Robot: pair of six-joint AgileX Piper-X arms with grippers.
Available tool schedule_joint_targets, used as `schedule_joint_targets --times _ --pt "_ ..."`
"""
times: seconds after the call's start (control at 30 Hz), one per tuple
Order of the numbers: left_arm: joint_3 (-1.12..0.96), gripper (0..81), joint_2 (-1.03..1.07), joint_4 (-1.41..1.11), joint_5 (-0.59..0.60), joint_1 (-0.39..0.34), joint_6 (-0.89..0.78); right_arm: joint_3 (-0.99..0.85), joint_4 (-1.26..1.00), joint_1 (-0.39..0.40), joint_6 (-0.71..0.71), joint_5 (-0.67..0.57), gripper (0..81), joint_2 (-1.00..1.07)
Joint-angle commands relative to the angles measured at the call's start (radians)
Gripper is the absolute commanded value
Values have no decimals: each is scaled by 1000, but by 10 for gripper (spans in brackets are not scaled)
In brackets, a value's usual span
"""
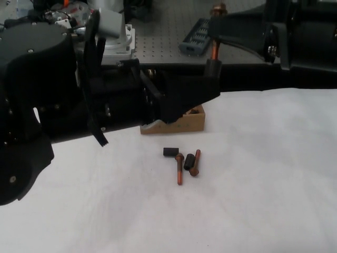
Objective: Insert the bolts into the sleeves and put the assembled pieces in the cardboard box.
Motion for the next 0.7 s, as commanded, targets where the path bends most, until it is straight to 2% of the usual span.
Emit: schedule_joint_targets --times 0.0,0.23,0.5,0.67 --pt "-21 6 -13 -69 -12 3 -15 2 52 1 -23 -45 29 -4" --pt "-21 6 -13 -67 -18 37 -15 2 66 1 -28 -67 29 -4" --pt "-21 6 -13 -67 -48 39 -15 2 67 3 -17 -33 29 -4" --pt "-21 6 -13 -67 -48 39 -15 2 67 3 -29 -96 29 -4"
